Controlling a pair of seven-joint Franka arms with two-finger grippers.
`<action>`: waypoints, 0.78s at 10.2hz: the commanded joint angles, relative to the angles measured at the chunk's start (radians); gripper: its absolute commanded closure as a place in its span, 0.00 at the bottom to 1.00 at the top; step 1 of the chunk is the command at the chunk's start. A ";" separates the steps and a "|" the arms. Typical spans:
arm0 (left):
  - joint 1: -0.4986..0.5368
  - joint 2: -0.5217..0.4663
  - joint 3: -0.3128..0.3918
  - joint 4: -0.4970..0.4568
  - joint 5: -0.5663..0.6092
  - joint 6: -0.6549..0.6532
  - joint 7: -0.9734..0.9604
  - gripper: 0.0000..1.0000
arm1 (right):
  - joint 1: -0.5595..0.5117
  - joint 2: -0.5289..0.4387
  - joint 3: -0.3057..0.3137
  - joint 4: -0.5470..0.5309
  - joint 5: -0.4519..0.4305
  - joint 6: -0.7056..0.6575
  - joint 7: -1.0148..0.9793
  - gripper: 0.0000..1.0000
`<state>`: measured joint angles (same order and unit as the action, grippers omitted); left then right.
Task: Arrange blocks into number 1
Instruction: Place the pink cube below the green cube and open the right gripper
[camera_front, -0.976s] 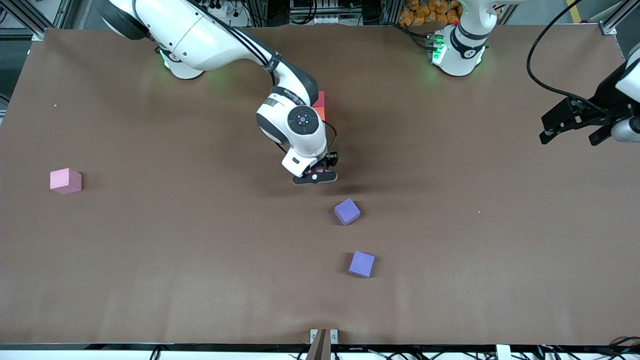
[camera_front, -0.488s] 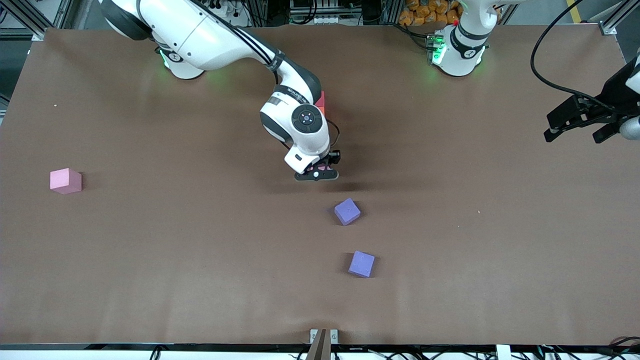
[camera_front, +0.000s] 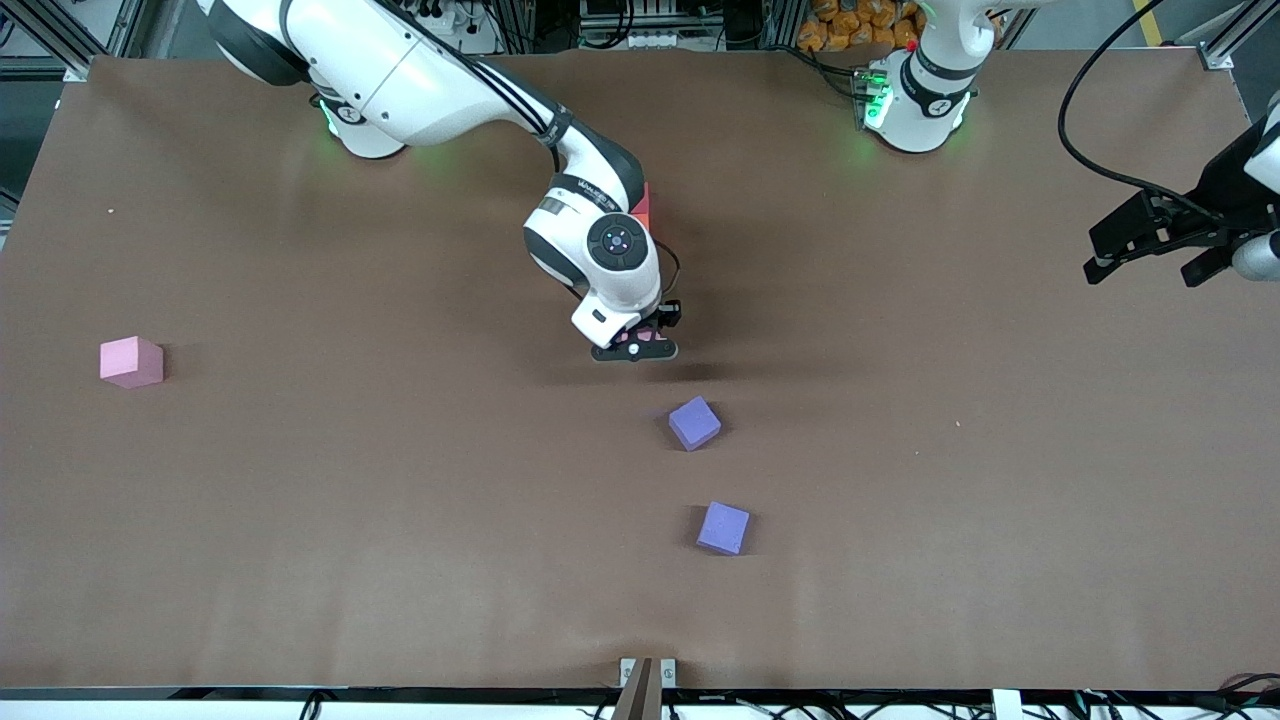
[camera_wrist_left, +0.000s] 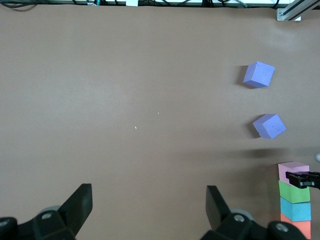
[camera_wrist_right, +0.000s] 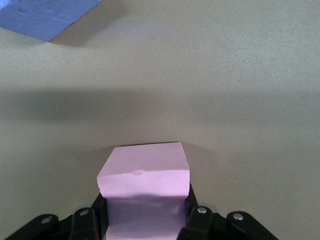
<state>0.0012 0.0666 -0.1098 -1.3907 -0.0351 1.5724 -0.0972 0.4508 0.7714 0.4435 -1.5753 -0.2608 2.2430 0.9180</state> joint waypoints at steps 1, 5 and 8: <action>0.005 -0.014 -0.001 -0.013 -0.020 -0.008 0.016 0.00 | 0.008 0.005 -0.011 0.014 0.000 -0.014 0.015 0.00; 0.008 -0.014 -0.008 -0.013 -0.025 -0.008 0.014 0.00 | -0.026 -0.014 -0.008 0.069 0.006 -0.104 0.007 0.00; 0.011 -0.019 -0.004 -0.013 -0.023 -0.008 0.019 0.00 | -0.079 -0.030 0.007 0.240 0.030 -0.342 0.005 0.00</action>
<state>0.0024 0.0666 -0.1144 -1.3916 -0.0352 1.5724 -0.0972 0.4084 0.7578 0.4338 -1.4127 -0.2564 2.0090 0.9184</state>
